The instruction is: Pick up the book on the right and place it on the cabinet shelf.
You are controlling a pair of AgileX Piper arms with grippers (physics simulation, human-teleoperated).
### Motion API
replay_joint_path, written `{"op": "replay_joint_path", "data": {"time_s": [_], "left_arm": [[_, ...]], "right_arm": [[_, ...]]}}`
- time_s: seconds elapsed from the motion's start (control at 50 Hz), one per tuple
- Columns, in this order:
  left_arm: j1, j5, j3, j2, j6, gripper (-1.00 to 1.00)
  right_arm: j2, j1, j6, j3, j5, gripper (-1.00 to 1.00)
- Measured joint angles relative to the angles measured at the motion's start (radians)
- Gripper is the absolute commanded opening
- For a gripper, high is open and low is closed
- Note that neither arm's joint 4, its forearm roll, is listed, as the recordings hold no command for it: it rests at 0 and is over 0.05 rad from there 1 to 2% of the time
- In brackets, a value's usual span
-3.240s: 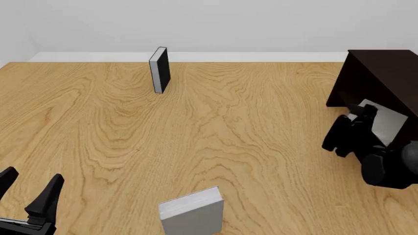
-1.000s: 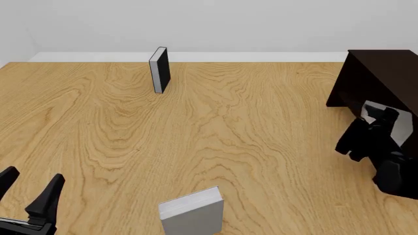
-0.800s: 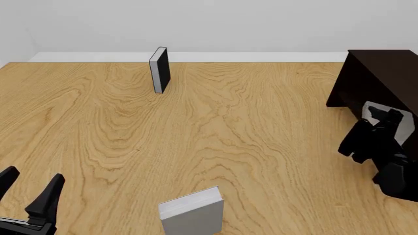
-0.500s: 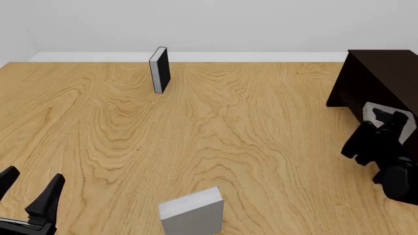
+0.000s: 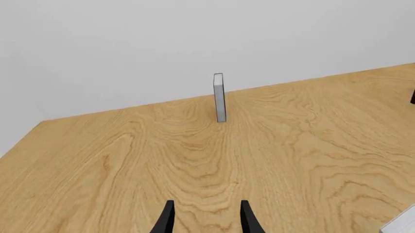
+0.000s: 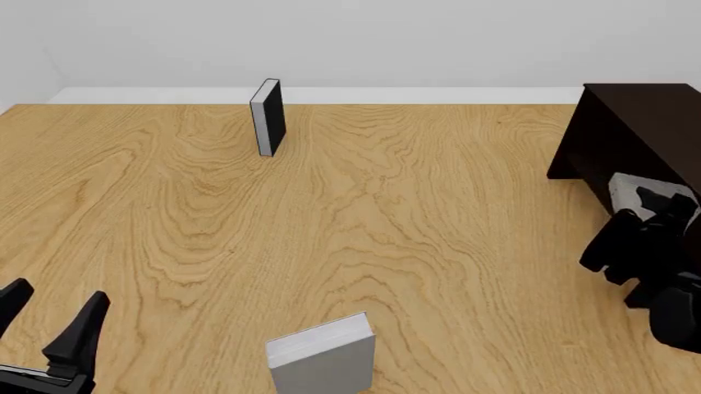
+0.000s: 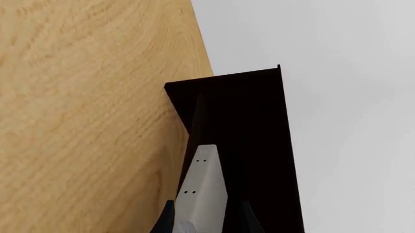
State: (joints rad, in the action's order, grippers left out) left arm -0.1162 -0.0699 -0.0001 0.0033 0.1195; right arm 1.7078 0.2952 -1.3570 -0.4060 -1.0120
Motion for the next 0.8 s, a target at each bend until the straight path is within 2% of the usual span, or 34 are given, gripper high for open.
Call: {"op": "replay_joint_path", "data": {"time_s": [0.8], "left_arm": [[-0.002, 0.002, 0.0, 0.001, 0.001, 1.0]], "right_arm": [[-0.015, 0.017, -0.002, 0.023, -0.003, 1.0]]}}
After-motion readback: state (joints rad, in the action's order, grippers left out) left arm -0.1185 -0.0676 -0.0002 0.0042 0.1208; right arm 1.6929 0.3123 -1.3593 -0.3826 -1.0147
